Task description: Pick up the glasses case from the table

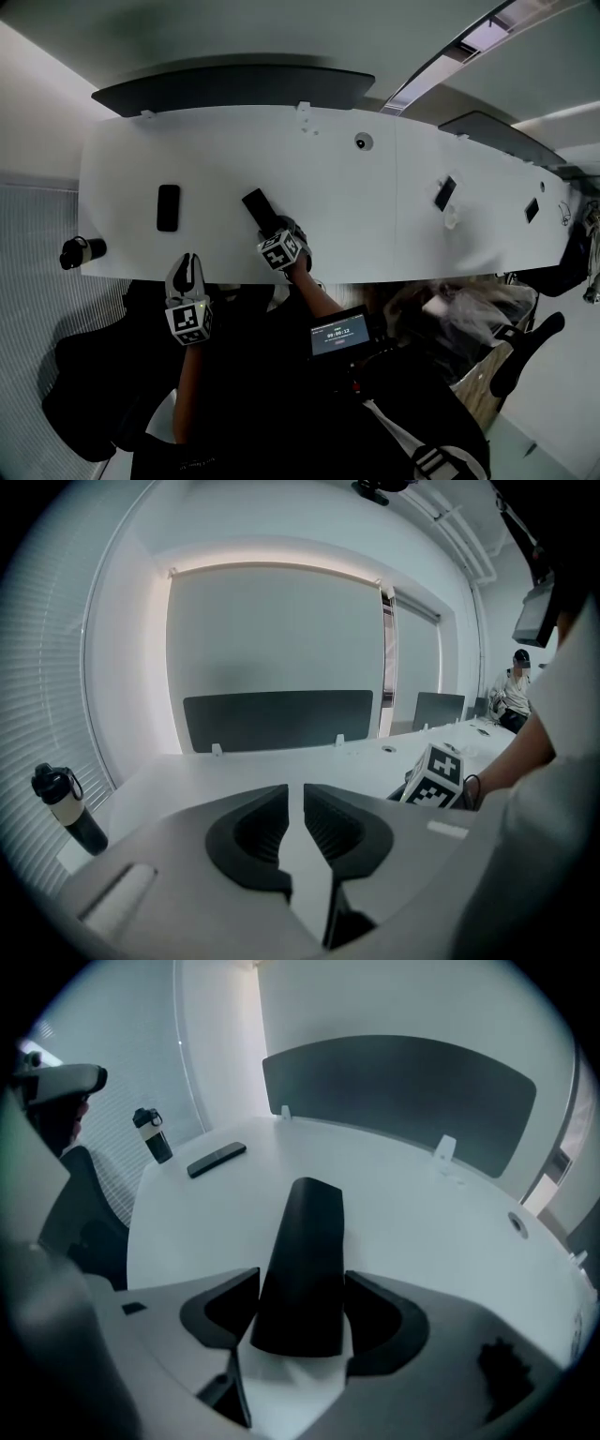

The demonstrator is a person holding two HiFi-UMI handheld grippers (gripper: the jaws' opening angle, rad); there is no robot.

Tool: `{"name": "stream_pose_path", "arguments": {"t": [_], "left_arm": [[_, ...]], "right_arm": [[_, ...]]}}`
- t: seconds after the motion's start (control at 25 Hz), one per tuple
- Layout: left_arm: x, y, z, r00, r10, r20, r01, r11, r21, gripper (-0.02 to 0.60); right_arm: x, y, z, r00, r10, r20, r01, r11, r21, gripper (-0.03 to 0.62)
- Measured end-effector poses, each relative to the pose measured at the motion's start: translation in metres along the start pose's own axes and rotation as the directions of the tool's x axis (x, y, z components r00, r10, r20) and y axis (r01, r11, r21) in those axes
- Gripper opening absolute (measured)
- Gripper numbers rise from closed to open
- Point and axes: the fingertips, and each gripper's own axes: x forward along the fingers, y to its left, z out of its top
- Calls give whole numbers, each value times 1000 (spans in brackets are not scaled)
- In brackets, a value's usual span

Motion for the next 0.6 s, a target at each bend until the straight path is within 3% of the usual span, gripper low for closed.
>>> {"name": "stream_pose_path", "arguments": {"t": [0.4,0.6], "left_arm": [[3,2,5,999,-21,30,21,1000,1,58],[2,-3,7,999,-33,34,33,999,0,58]], "right_arm": [[-8,4,0,1000,-11,-8,11,1000,-7,255],[-40,2,14,990,45,134,-64,988,138,244]]}}
